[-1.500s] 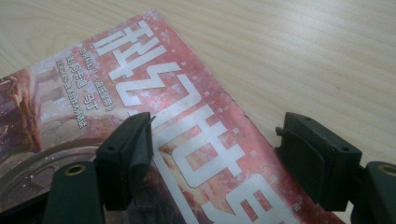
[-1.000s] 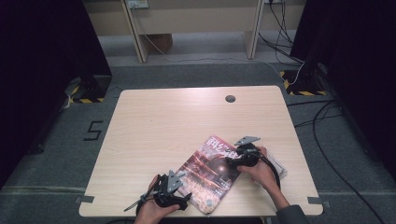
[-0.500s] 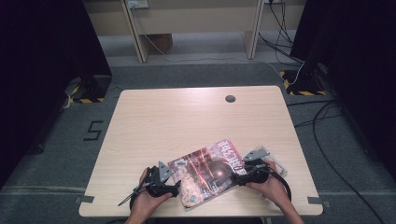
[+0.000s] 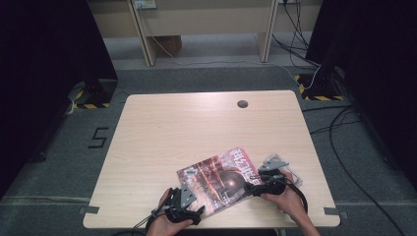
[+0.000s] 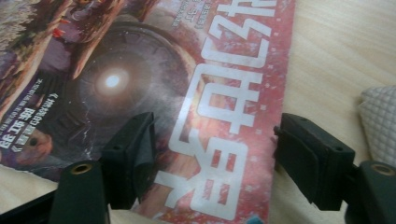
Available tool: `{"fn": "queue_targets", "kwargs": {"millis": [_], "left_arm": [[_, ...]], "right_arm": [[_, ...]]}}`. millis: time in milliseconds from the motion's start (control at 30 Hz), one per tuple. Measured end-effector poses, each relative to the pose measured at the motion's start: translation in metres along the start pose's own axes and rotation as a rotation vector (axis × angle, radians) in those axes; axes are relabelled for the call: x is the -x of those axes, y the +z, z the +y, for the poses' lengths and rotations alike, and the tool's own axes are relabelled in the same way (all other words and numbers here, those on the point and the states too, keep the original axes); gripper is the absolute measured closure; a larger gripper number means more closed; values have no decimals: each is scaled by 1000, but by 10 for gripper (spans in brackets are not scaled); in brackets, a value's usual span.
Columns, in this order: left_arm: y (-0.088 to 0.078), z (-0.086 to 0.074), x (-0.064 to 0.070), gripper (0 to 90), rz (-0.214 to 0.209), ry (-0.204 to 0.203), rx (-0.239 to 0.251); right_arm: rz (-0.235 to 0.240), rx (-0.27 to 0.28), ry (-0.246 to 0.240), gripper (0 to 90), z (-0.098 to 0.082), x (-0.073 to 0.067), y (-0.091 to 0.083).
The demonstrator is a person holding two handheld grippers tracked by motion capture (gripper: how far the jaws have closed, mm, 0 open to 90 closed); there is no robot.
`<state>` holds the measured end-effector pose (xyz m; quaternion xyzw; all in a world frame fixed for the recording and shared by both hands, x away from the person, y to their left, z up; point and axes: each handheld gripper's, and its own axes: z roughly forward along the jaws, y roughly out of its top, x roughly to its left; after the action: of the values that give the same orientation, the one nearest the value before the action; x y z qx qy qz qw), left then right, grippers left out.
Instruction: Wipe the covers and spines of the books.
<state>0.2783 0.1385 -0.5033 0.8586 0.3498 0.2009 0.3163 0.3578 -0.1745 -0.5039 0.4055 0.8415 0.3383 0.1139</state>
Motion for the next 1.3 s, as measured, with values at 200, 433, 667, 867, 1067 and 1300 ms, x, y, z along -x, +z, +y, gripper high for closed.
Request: {"fn": "queue_targets", "kwargs": {"millis": [200,433,667,867,1067,1300], "left_arm": [[0,-2,-11,123,-6,-10,-15],[-2,-6,-31,106,43,-42,-32],[0,-7,-48,111,124,-60,-35],[-4,-7,-45,179,104,-72,-5],[-7,-3,-23,171,45,-51,27],[0,1,-1,171,-6,-14,32]], "right_arm": [[-17,-14,-30,262,-2,-8,-4],[15,-18,-53,260,-14,-24,-12],[55,-24,-71,256,-24,-40,-18],[89,5,-71,284,-24,-41,-24],[70,55,-36,289,-19,-31,-29],[46,67,-70,290,-2,-24,-13]]}}
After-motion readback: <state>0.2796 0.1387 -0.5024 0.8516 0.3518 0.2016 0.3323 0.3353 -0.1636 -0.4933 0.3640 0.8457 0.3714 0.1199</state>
